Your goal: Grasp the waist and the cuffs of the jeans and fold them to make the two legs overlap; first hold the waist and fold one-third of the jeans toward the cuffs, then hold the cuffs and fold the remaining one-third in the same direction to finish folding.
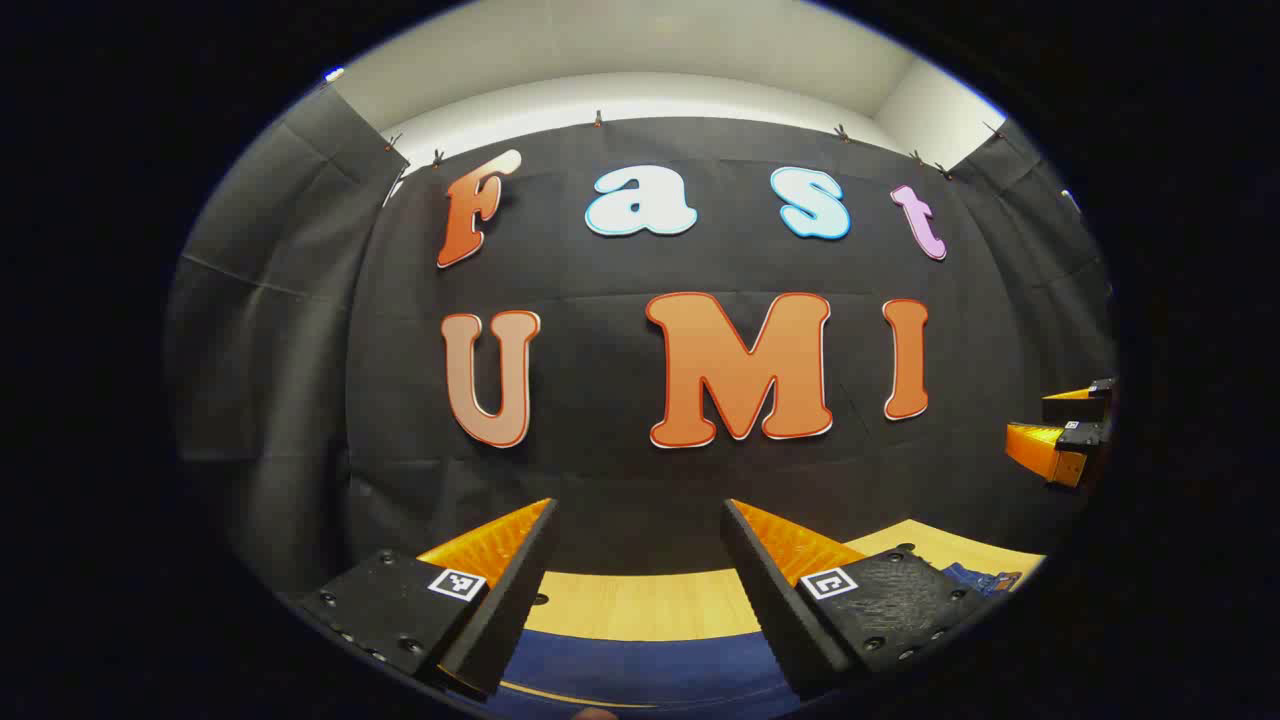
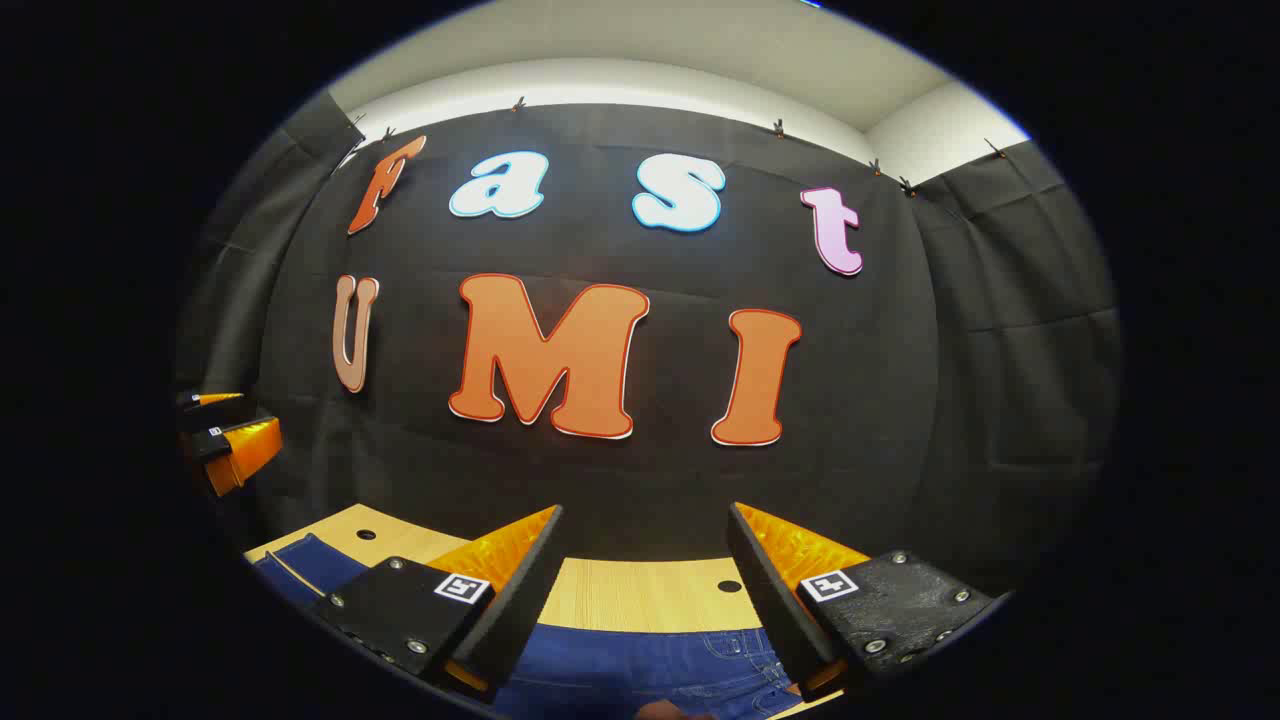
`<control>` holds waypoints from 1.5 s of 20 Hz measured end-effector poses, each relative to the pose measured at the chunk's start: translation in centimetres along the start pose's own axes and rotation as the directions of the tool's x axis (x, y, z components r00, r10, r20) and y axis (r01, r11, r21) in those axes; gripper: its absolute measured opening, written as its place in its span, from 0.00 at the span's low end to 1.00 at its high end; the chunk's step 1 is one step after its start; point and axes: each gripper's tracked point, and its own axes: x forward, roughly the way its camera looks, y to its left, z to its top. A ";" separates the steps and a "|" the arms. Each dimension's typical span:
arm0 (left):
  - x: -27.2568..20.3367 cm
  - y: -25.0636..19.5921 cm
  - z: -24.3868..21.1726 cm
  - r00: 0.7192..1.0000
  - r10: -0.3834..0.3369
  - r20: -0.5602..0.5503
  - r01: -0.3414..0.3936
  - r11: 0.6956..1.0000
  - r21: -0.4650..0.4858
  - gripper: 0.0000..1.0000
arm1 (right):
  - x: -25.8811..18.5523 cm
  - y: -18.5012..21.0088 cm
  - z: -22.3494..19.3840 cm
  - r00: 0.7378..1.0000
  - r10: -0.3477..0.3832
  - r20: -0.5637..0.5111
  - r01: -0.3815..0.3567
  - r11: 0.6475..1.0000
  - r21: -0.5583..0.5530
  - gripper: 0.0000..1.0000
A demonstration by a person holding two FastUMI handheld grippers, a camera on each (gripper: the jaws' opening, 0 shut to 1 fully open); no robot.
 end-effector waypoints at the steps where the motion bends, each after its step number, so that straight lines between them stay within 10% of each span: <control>1: 0.2 0.5 -0.1 1.000 0.008 -0.003 -0.008 1.000 0.001 1.00 | 0.1 0.1 -0.1 1.000 0.001 -0.005 -0.001 1.000 0.001 0.97; 20: 0.9 4.1 -3.1 0.996 0.062 -0.067 -0.060 0.998 0.031 1.00 | 1.5 -0.4 -2.4 0.998 -0.041 -0.046 0.039 0.999 -0.029 0.98; 30: -0.9 11.8 -8.7 0.961 0.201 -0.191 -0.202 0.979 0.014 0.99 | 1.4 -4.4 -9.1 0.966 -0.113 -0.231 0.125 0.991 0.040 0.97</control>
